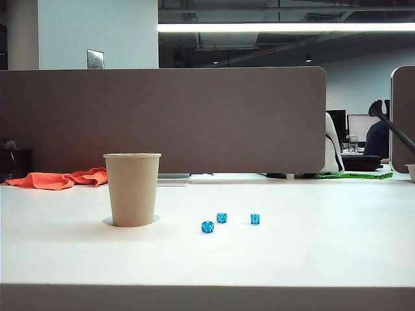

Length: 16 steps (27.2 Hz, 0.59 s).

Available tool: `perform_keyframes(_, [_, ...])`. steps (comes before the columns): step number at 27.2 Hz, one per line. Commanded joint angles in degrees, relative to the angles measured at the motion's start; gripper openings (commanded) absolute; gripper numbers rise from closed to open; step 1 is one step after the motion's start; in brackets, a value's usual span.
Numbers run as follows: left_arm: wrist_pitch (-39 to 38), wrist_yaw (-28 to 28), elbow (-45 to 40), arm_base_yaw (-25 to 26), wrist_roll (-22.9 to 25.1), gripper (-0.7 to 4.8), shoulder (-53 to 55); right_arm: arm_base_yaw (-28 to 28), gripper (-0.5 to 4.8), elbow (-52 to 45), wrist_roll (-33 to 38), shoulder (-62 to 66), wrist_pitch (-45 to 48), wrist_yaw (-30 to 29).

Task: Pick up the dice with a different color and drop it into the paper cup.

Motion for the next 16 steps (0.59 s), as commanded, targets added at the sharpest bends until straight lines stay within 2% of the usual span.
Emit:
perform_keyframes(1, [-0.3,-0.9,0.2,-1.0,-0.6,-0.06,-2.2,0.1,-0.02,-0.1,-0.2,0.0,4.2,-0.3])
perform_keyframes(7, [-3.8,-1.9,0.2,-2.0,-0.6,-0.06,-5.9,0.1,-0.02,-0.1,-0.2,0.0,8.6,-0.4])
perform_keyframes(12, [-3.4,-1.9,0.2,-1.9,-2.0,-0.06,-5.9,0.0,-0.02,-0.1,-3.3,0.0,10.3,-4.5])
perform_keyframes(16, [-4.0,-2.1,0.2,-1.9,-1.2,-0.06,-5.9,-0.3,-0.02,-0.1,-3.5,0.0,6.6,-0.8])
